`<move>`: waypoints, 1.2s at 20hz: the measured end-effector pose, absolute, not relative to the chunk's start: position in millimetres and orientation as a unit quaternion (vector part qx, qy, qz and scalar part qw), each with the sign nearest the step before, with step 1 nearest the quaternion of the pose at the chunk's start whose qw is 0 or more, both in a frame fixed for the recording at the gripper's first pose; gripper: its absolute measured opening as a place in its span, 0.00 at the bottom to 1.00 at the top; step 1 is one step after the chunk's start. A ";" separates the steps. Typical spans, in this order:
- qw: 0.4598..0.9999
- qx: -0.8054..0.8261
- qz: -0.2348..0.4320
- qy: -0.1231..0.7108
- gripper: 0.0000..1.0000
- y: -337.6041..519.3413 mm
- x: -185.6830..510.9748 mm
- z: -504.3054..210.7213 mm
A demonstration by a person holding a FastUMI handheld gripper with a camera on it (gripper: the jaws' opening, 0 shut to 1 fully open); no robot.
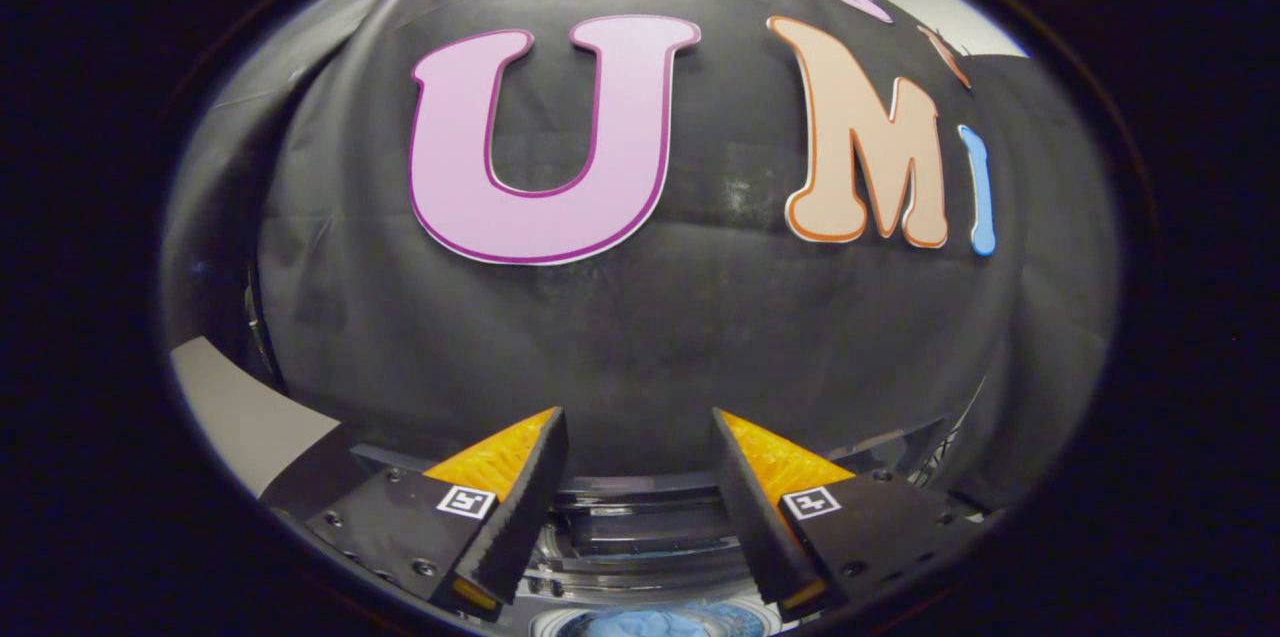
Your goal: Put the clothes into the washing machine and then close the washing machine lid.
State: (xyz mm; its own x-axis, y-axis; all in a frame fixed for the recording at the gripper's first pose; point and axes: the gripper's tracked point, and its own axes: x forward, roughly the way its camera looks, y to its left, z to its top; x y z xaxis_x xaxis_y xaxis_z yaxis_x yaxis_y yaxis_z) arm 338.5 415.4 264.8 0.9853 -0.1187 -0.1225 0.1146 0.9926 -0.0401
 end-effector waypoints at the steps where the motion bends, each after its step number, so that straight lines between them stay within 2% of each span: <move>1: 0.996 -0.017 -0.058 0.060 0.89 415.5 336.6 265.2; 14: 0.998 -0.018 -0.048 0.032 0.89 415.9 304.7 266.4; 24: 0.998 -0.016 -0.019 0.065 0.90 418.8 223.7 238.6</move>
